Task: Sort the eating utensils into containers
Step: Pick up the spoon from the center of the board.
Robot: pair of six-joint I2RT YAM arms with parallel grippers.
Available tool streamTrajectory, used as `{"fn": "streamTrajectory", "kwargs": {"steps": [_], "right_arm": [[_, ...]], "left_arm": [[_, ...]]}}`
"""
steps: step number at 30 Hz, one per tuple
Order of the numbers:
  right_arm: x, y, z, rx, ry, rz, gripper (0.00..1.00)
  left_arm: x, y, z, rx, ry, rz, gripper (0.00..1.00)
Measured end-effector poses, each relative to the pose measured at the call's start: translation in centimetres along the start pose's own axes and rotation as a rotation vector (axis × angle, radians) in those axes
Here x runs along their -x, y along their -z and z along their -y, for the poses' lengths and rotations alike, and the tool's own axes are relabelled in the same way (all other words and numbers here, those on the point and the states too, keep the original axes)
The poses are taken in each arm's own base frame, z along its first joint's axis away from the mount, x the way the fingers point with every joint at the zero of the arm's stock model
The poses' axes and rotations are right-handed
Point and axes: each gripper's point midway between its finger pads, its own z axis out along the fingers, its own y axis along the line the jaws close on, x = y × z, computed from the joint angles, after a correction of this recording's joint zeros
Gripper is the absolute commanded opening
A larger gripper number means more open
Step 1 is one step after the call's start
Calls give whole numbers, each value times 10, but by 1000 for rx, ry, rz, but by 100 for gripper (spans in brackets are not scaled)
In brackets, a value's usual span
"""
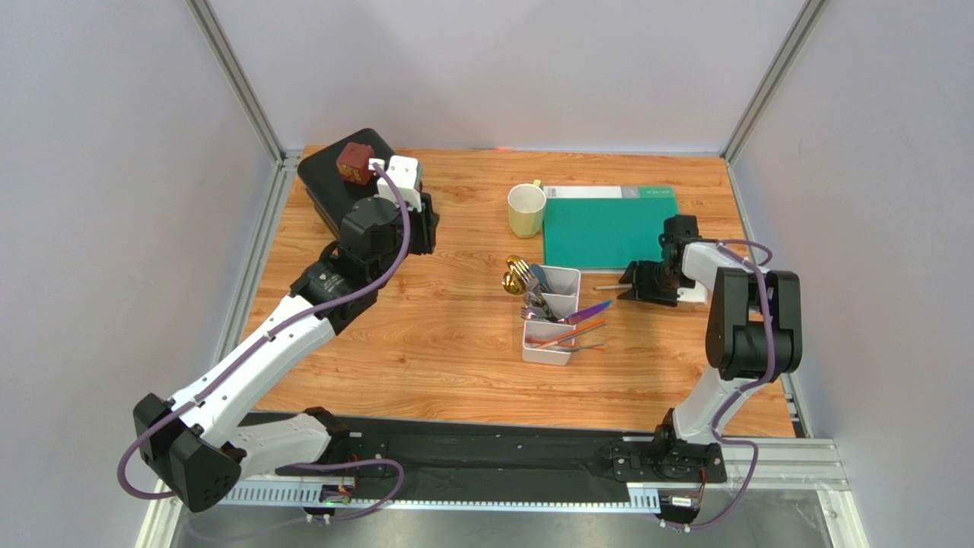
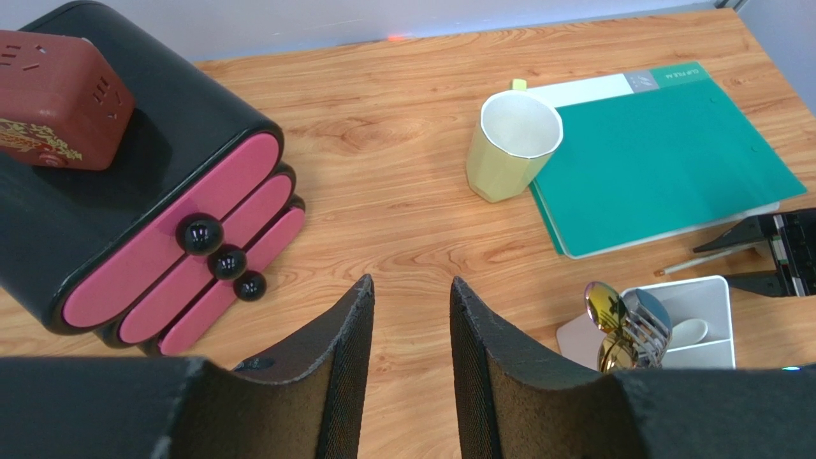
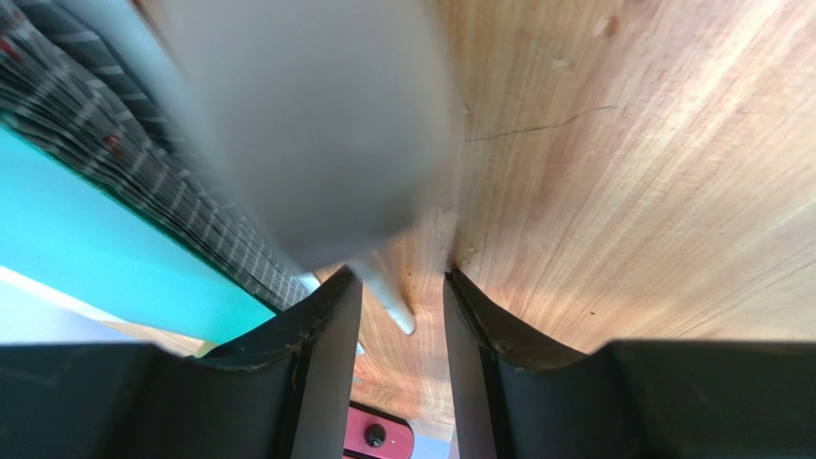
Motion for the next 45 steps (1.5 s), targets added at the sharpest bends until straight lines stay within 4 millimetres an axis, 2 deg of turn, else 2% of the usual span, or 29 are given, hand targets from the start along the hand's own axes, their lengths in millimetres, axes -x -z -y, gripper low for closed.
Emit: {"fn": "streamTrajectory", "kwargs": {"steps": [5, 7, 12, 13, 14, 16, 24, 27, 31, 33, 37, 42, 45], "right_arm": [[1, -1, -6, -18, -1, 9, 30], [2, -4, -10, -40, 7, 10, 21], [3, -6, -23, -67, 68, 12, 17], [4, -5, -23, -72, 80, 13, 13], [5, -6, -22, -78, 93, 12, 4], [6, -6, -18, -97, 112, 7, 1], [5, -3, -11, -112, 199, -41, 0], [4, 1, -2, -111, 245, -52, 0], [-4, 27, 23, -99, 325, -57, 0], [-10, 44, 27, -65, 369, -54, 0], [-17, 74, 22, 24, 457, -29, 0], [-16, 96, 23, 47, 569, 31, 0], [-18, 119, 5, 94, 681, 90, 0]], "left_arm": [[0, 0, -1, 3, -3, 0, 41], [0, 0, -1, 4, -3, 1, 41], [-3, 0, -1, 4, -5, -4, 41], [-3, 0, -1, 4, -5, -4, 41], [-3, 0, -1, 4, -5, -4, 41], [-3, 0, -1, 3, -5, -5, 41], [-3, 0, 1, -7, -5, -6, 41], [-3, 0, 1, -8, -5, -6, 41], [-3, 0, 1, -8, -5, -6, 41], [-4, -1, 2, -11, -5, -8, 41], [-8, -4, 3, -15, -8, -20, 41], [-11, -6, 6, -25, -8, -33, 41], [-11, -6, 6, -27, -7, -33, 41]]}}
